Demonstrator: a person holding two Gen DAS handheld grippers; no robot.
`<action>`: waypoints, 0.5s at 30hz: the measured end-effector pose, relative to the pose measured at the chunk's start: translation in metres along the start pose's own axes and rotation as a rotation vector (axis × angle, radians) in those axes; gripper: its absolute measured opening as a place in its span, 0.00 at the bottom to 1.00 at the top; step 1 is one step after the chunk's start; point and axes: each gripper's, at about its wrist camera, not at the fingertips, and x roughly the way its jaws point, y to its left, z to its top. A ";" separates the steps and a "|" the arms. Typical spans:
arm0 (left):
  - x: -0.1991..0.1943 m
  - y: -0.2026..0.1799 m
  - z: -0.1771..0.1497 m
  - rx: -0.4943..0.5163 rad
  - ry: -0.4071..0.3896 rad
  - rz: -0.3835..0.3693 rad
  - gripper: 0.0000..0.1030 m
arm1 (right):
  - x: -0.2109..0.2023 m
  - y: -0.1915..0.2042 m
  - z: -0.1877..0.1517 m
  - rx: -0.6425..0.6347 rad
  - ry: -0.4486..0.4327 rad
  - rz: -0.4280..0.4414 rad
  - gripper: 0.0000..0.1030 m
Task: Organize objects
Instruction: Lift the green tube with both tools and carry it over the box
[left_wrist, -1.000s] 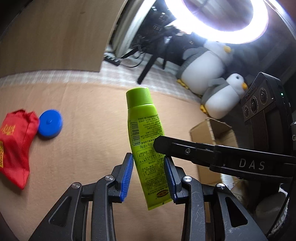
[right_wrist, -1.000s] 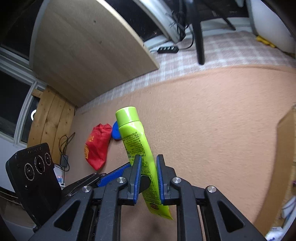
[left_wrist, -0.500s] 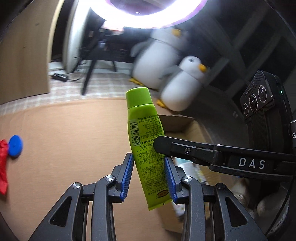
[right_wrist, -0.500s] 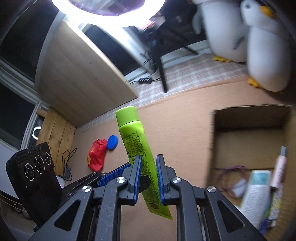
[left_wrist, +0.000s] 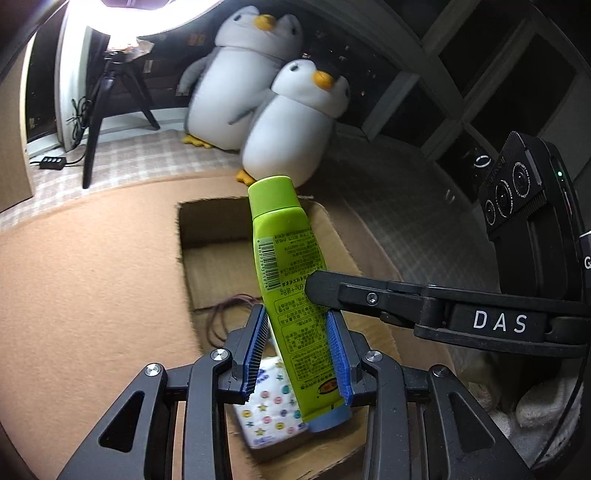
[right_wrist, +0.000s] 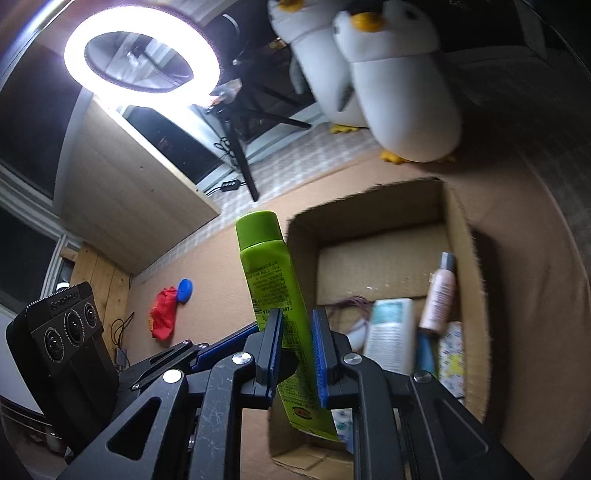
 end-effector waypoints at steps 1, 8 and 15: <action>0.002 -0.003 -0.002 0.004 0.004 0.000 0.35 | -0.002 -0.003 -0.001 0.005 -0.001 -0.001 0.14; 0.017 -0.014 -0.009 0.019 0.031 0.006 0.35 | -0.007 -0.024 -0.010 0.031 0.002 -0.003 0.14; 0.024 -0.016 -0.013 0.032 0.051 0.018 0.35 | -0.002 -0.038 -0.017 0.057 0.013 -0.001 0.14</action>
